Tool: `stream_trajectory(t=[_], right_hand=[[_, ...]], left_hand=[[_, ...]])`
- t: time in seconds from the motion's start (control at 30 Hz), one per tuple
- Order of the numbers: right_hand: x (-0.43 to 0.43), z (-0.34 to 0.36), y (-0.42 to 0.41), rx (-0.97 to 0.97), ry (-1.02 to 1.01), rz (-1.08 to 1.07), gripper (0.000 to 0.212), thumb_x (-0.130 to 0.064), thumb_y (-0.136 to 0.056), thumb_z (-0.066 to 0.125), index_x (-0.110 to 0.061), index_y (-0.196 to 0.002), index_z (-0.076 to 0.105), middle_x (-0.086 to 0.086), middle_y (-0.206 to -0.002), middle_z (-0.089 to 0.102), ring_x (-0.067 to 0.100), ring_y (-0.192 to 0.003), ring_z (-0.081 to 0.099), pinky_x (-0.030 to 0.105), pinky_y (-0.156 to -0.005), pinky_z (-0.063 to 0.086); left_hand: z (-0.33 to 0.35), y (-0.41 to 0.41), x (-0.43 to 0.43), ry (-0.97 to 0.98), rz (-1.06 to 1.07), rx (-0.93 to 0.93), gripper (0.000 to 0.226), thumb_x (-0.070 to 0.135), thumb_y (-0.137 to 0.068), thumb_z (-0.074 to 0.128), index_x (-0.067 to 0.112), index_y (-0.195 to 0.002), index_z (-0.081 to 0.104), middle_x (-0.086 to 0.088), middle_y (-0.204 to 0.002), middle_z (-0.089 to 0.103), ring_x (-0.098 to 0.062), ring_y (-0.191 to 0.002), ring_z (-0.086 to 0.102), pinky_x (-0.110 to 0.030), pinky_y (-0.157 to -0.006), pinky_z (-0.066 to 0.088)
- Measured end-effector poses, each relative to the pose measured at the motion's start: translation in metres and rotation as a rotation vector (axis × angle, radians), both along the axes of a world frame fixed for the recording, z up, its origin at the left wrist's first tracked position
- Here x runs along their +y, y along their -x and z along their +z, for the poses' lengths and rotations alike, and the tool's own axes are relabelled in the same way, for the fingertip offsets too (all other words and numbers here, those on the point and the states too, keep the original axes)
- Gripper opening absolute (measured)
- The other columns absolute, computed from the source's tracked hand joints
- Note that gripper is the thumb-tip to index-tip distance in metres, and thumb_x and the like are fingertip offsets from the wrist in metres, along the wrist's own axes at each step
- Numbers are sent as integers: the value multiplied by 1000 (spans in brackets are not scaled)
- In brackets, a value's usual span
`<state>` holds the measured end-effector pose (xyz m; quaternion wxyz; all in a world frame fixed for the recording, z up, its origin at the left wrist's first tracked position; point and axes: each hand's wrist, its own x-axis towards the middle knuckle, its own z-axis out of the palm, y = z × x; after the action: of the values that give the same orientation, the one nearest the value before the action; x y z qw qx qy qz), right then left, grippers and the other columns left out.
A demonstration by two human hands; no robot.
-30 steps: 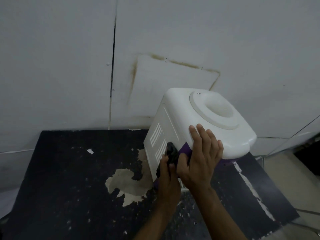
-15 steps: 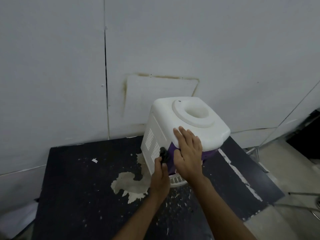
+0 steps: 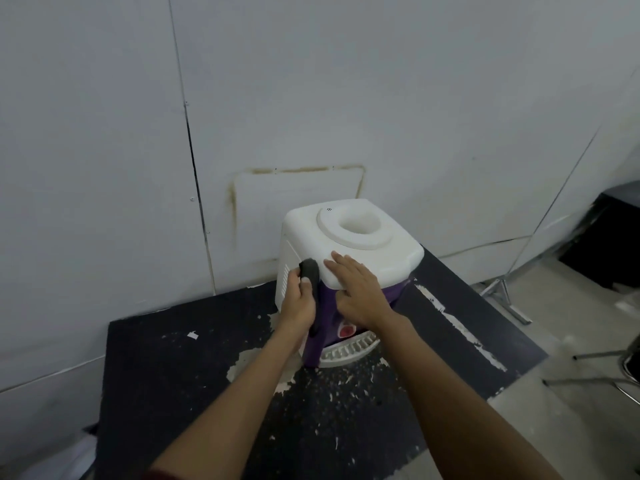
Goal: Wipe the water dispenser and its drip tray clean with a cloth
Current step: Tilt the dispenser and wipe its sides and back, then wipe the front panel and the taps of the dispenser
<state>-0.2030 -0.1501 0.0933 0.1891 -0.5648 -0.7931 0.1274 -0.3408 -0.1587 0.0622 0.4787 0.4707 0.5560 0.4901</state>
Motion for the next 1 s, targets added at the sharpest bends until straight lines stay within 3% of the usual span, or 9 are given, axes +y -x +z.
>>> stream_trajectory(t=[0.07,0.17,0.3,0.4,0.47,0.63,0.83,1.0], right_hand=[[-2,5,-3,14,31,19,66,-7,-86,49,-19,-151,39,0,-162,28,21,-151,19,41,-124,15],[-8,11,-8,98,23,-13,59,-1,-87,53,-15,-143,50,3,-155,41,21,-145,30,35,-121,24],[-22,7,-14,193,-114,-60,35,-3,-87,60,-14,-120,67,1,-120,63,17,-113,50,26,-99,41],[-47,-2,-23,358,-33,-136,18,-5,-89,67,-14,-104,69,-5,-93,63,2,-82,57,14,-78,46],[-63,-11,-27,478,55,-196,11,-2,-88,68,-10,-95,70,-3,-82,67,1,-68,61,15,-66,49],[-90,-37,-31,627,133,-321,5,-16,-84,78,-17,-89,77,-4,-79,74,8,-73,68,27,-73,58],[-112,-42,-30,814,195,-333,23,-23,-101,57,-6,-98,72,11,-72,73,10,-58,65,21,-59,54],[-102,-65,-41,744,293,-315,31,-35,-102,53,-11,-100,72,-3,-82,73,8,-76,68,38,-77,59]], left_hand=[[-8,6,-11,65,-73,78,35,28,-111,26,27,-143,37,-2,-127,57,-17,-108,56,-42,-100,48],[-18,15,-30,168,-154,111,34,29,-111,27,27,-141,42,-1,-117,60,-18,-104,60,-40,-92,52],[-28,33,-47,234,-106,83,38,29,-111,29,28,-148,39,-5,-135,54,-24,-117,57,-41,-95,51],[-32,41,-61,233,-63,42,36,28,-110,33,25,-145,44,-6,-132,57,-20,-109,59,-37,-87,51],[-35,45,-70,220,-46,34,33,28,-110,36,27,-141,48,-5,-128,60,-19,-106,60,-38,-91,52],[-42,39,-89,240,-58,-15,36,28,-109,40,28,-145,46,-3,-134,58,-23,-116,59,-41,-99,50],[-37,11,-96,206,-90,-111,31,23,-108,42,28,-137,53,2,-124,64,-16,-110,63,-34,-92,53],[-37,-8,-98,214,-123,-114,25,24,-108,43,27,-128,58,0,-117,68,-18,-106,67,-34,-86,56]])
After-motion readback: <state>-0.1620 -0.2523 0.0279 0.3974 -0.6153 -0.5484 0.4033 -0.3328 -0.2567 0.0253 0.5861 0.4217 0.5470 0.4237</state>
